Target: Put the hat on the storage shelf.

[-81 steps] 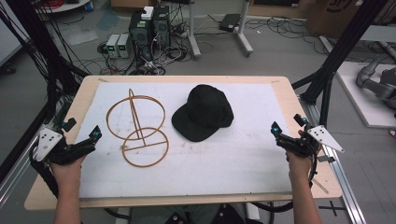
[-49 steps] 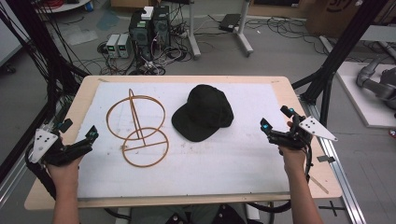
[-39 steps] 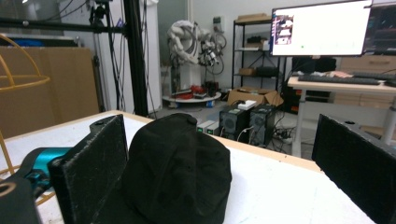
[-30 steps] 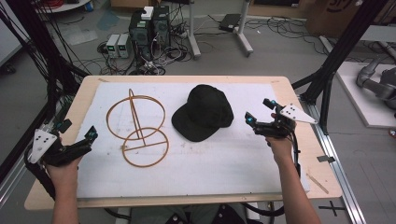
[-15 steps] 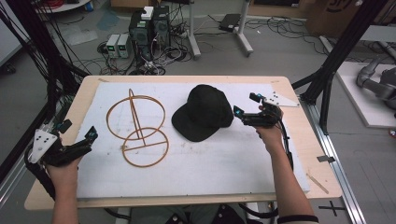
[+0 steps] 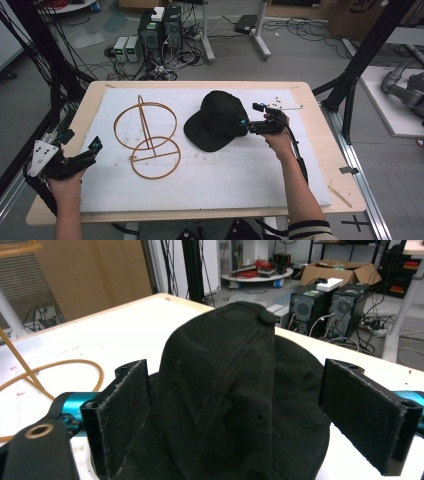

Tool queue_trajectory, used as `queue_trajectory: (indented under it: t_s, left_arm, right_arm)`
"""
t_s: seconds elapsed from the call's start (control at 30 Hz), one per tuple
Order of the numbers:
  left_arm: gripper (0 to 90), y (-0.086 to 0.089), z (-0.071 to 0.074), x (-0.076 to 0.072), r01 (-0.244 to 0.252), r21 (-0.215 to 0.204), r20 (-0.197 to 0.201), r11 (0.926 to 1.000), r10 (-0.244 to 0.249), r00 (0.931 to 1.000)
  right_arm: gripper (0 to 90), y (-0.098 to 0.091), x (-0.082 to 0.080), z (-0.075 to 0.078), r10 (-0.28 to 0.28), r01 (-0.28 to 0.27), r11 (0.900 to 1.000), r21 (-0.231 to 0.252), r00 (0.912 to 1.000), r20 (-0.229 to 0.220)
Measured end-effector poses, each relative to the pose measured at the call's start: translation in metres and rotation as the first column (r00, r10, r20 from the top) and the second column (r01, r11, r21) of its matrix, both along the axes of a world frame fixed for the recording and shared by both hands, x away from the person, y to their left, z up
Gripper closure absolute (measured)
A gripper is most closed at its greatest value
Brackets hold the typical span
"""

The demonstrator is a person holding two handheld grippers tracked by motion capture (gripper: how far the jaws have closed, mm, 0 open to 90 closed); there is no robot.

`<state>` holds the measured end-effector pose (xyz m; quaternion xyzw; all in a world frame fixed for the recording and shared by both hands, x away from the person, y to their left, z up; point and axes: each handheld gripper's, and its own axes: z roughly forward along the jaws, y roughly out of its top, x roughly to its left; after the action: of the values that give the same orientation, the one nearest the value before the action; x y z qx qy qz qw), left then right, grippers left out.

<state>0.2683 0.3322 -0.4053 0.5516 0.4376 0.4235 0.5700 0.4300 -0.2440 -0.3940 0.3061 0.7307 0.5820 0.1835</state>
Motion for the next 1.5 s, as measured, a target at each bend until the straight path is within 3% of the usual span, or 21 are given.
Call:
queue_trajectory:
  t_s: [0.43,0.63,1.1,1.27,1.5]
  left_arm:
    - [10.4,0.001,-0.002,0.000,0.000,0.004,-0.007,1.0000,0.000,1.0000]
    - [10.4,0.001,-0.003,0.001,-0.001,0.004,-0.011,1.0000,0.001,0.9999]
    - [10.4,0.000,-0.003,0.001,0.002,0.006,-0.014,1.0000,-0.002,0.9999]
    - [10.4,0.000,-0.003,0.001,0.002,0.007,-0.015,1.0000,-0.002,0.9999]
    - [10.4,-0.001,-0.003,0.002,0.003,0.006,-0.013,1.0000,-0.003,0.9999]
  right_arm:
    - [20.4,-0.005,0.013,-0.014,-0.023,0.019,0.9960,-0.088,0.9988,-0.044]
    - [24.8,-0.003,0.018,-0.021,-0.003,-0.002,0.9894,-0.145,0.9993,-0.038]
    - [29.0,0.001,0.024,-0.033,0.016,-0.028,0.9775,-0.209,0.9981,-0.059]
    - [33.9,0.004,0.025,-0.033,0.026,-0.036,0.9748,-0.220,0.9986,-0.047]
    - [49.0,0.007,0.026,-0.035,0.048,-0.059,0.9731,-0.223,0.9972,-0.058]
